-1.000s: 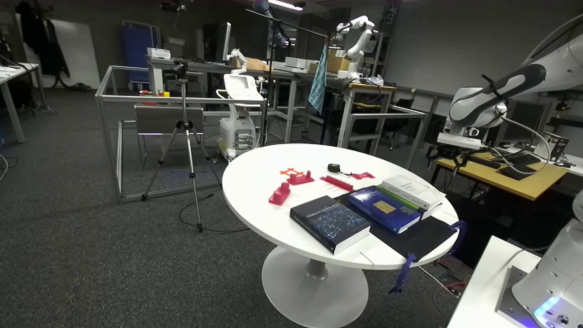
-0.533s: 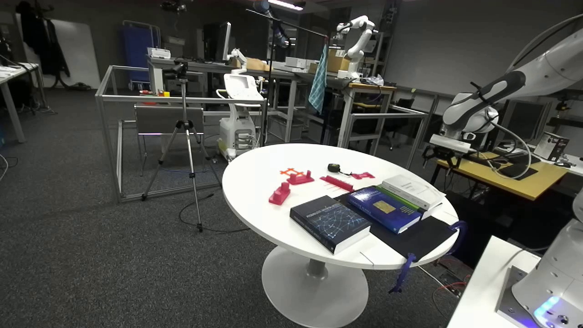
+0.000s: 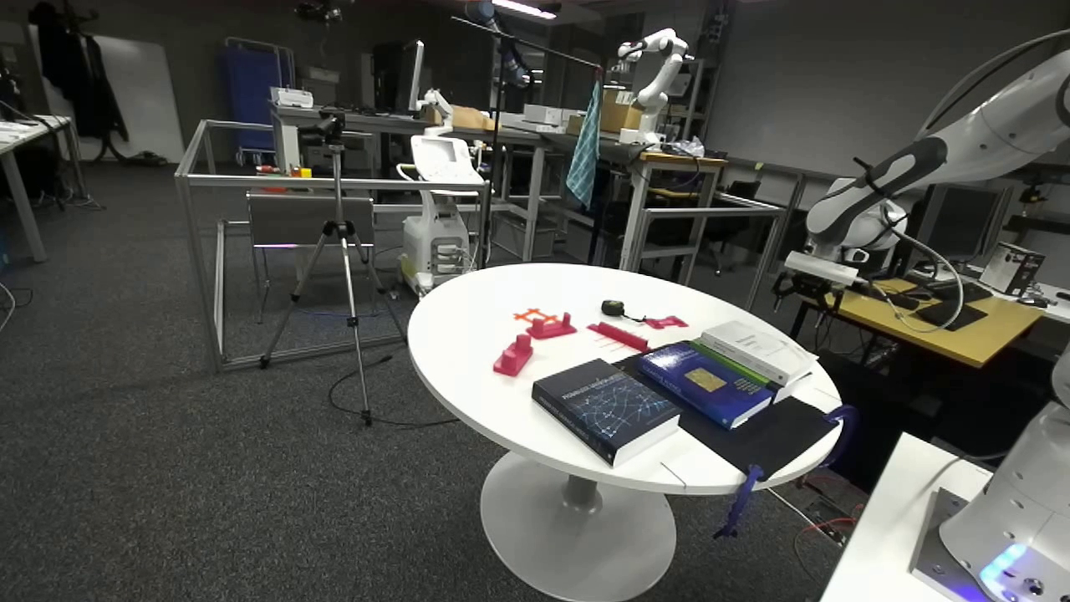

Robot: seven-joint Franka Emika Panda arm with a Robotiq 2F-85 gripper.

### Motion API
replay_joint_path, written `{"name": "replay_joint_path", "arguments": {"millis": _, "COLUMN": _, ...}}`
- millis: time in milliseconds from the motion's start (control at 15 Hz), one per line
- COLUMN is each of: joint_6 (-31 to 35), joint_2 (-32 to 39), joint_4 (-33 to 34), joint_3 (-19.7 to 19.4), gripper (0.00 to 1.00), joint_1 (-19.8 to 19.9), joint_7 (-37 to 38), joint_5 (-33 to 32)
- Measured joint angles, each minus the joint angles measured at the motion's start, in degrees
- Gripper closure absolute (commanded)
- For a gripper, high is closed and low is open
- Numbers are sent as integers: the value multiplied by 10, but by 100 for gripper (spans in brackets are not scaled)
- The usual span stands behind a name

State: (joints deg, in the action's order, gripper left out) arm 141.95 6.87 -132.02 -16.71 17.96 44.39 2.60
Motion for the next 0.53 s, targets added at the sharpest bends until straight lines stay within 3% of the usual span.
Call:
{"name": "replay_joint_path", "arguments": {"millis": 200, "joint_6": 2, "joint_2": 0, "joint_4": -2, "joint_3": 0, "gripper": 0, "joint_1": -1, "joint_7": 1, "joint_5": 0}}
{"name": "replay_joint_path", "arguments": {"millis": 533, "joint_6": 64, "joint_2": 11, "joint_4": -8, "joint_3": 0, "gripper": 0, "joint_1": -9, "joint_7": 33, "joint_5": 42}}
